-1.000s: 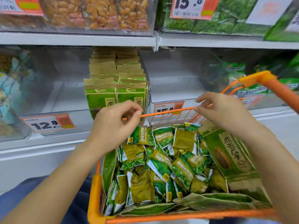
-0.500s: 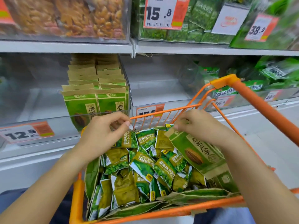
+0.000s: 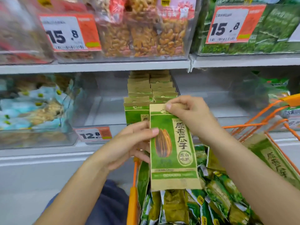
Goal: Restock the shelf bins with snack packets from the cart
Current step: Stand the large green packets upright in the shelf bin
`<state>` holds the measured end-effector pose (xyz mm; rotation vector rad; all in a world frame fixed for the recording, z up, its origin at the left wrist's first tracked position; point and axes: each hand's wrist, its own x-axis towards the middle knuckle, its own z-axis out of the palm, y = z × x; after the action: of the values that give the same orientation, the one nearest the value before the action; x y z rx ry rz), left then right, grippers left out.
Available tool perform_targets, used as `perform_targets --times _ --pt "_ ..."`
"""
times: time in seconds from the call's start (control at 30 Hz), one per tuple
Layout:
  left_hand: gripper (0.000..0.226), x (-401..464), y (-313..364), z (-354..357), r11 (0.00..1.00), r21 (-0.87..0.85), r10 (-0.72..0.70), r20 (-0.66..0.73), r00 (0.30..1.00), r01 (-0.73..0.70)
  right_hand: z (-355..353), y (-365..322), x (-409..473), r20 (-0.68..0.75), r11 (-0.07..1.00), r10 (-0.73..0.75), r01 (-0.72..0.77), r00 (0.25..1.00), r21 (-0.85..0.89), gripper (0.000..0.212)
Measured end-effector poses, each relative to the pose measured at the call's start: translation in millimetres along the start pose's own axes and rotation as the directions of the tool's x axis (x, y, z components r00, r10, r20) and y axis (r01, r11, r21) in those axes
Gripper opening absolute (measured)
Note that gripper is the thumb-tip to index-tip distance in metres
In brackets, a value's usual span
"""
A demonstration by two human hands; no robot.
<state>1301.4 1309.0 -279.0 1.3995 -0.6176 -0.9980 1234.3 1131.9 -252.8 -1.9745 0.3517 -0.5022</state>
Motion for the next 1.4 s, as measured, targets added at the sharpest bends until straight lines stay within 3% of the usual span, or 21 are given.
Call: perform_targets --times 0.1,0.2,0.27,0.37,0.43,0.5,0.6,0.7,0.83,1.07,1.17,1.3,1.4 --pt "0.022 -16.9 -9.1 -4.3 0.992 -0.118 0.003 -0.269 0.963 -0.036 23.5 0.5 6.8 0.013 0.998 -0.006 0.005 1.000 0.058 0.014" --pt "0.028 -29.0 -8.4 -35.8 0.946 -0.307 -0.087 -0.544 0.834 -0.102 24.5 4.6 17.3 -0.193 0.998 -0.045 0.053 0.980 0.040 0.011" --pt "0.027 -30.6 -2.9 -69.8 0.960 -0.257 -0.091 -0.665 0.741 -0.113 19.0 14.1 24.2 -0.310 0.991 -0.108 0.078 0.945 -0.108 0.024" --pt "0.023 -16.2 -0.3 -107.0 0.994 -0.086 -0.022 -0.761 0.648 -0.068 21.9 38.1 31.6 -0.323 0.988 -0.052 0.001 0.945 -0.156 0.040" --pt "0.029 4.7 5.1 -119.5 0.986 0.160 0.101 -0.784 0.612 0.043 27.5 53.2 33.0 -0.334 0.991 0.009 -0.054 0.942 -0.126 0.045" --pt "0.035 29.5 13.6 -125.1 0.887 0.403 0.207 -0.783 0.586 0.225 30.7 64.8 30.6 -0.351 0.993 0.033 -0.071 0.936 -0.097 0.047" --pt "0.037 69.0 19.7 -125.9 0.743 0.508 0.146 -0.759 0.635 0.436 32.2 75.5 26.0 -0.373 0.997 0.028 -0.052 0.927 -0.055 0.049" --pt "0.030 96.8 8.6 -119.2 0.771 0.476 0.072 -0.726 0.684 0.424 32.0 78.3 27.1 -0.398 0.998 0.043 -0.058 0.917 -0.025 0.048" --pt "0.023 100.2 -9.4 -130.4 0.819 0.415 0.036 -0.726 0.686 0.396 33.3 73.2 35.2 -0.385 0.998 0.063 -0.070 0.921 -0.005 0.047" --pt "0.037 136.7 0.1 -168.1 0.869 0.323 0.075 -0.834 0.546 0.374 38.5 79.7 32.1 -0.397 0.997 -0.030 0.000 0.917 -0.074 0.060" --pt "0.041 162.8 4.2 -160.4 0.857 0.318 0.047 -0.832 0.553 0.406 44.3 84.0 31.1 -0.418 0.989 -0.109 0.057 0.902 -0.134 0.065" --pt "0.033 177.9 -5.9 -167.2 0.876 0.327 0.022 -0.763 0.646 0.356 44.7 87.0 31.8 -0.422 0.984 -0.139 0.077 0.896 -0.161 0.066" --pt "0.023 174.9 -5.9 -183.7 0.895 0.314 0.068 -0.799 0.598 0.316 43.9 87.1 32.5 -0.411 0.982 -0.140 0.075 0.901 -0.171 0.060"
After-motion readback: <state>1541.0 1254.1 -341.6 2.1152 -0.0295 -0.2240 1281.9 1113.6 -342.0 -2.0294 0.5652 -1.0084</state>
